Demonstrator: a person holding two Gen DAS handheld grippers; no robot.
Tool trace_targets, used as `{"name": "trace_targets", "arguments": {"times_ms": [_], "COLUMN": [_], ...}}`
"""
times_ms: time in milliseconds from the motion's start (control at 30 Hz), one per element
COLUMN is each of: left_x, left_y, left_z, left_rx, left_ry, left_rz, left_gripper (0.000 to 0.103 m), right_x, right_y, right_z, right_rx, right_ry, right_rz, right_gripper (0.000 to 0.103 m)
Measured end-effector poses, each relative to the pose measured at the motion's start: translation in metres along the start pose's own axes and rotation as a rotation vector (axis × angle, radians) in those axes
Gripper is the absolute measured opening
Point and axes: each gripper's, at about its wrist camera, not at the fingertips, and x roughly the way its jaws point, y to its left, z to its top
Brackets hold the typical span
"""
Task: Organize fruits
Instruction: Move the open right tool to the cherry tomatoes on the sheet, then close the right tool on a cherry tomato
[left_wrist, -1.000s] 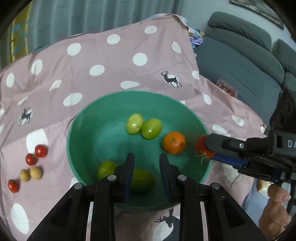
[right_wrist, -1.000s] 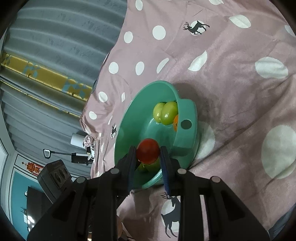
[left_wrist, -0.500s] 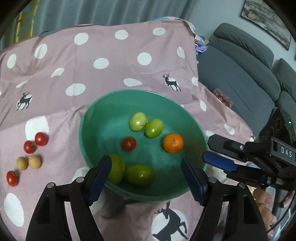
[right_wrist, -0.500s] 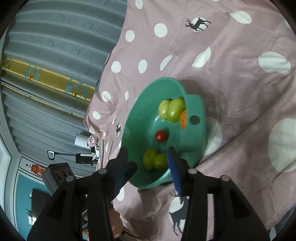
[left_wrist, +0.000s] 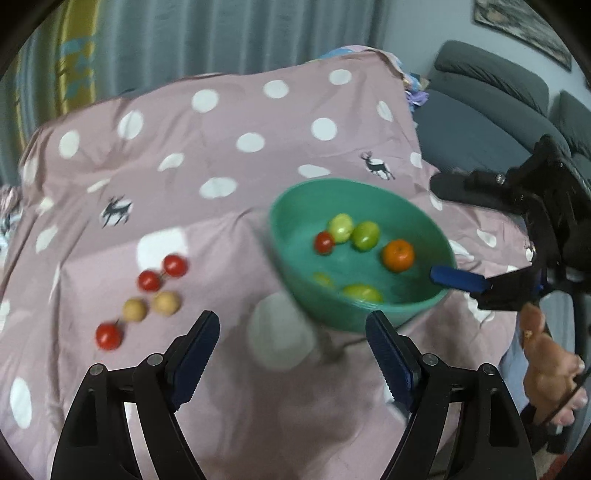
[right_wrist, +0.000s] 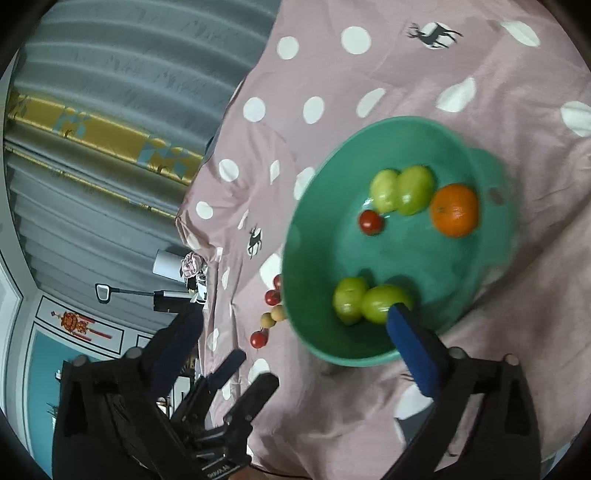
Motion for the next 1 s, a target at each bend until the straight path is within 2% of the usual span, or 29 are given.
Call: {"name": "trace_targets", "arguments": {"times_ms": [100,200,300,400,500,600,700,800,900,1000], "left_x": [-0.014,-0.028,-0.035,-0.029,-0.019,-0.018,-0.016,-0.001,0.012,0.021], "left_y": [0.029,0.062,0.09,0.112,0.126,0.131,0.135,0.142,0.142,0.138], "left_z": [-0.012,-0.028,-0.043,-0.05,-0.05,-0.047,-0.04,-0.03,-0.025,-0.023], "left_rx": [-0.031,-0.021,0.008,0.014,0.002,0.02,-0.003,-0.03,-0.02,0.024], "left_ry": [-0.024,-0.085,-0.133,-0.119,-0.07,-0.068,-0.074,-0.006,-0.001,-0.019], "left_rz": [0.043,0.162,0.239,0.305,0.292,0.276,0.247,0.203,0.245,0.254], "left_gripper": [0.082,0.082,0.082,0.082,0.082,0.082,0.082,0.082,0.082,0.082], "right_x": [0.013,0.033,0.057,0.081,0.105,0.129,0.156,0.185,0.214,0.242], "right_y": [0.02,0.04,0.059,0.072,0.081,0.088,0.096,0.101,0.095,0.085], "right_z": [-0.007,-0.016,-0.027,-0.036,-0.041,-0.04,-0.037,-0.029,-0.018,-0.013], "right_rx": [-0.034,-0.074,-0.121,-0.175,-0.185,-0.196,-0.227,-0.256,-0.22,-0.189], "right_ry": [0.009,0.053,0.087,0.134,0.184,0.243,0.282,0.31,0.354,0.413], "right_rz": [0.006,0.02,0.013,-0.008,0.003,0.006,-0.051,-0.137,-0.189,-0.229], "right_gripper": [0.103,0.103,0.103,0.103,0.103,0.098,0.084,0.073,0.063,0.05]}}
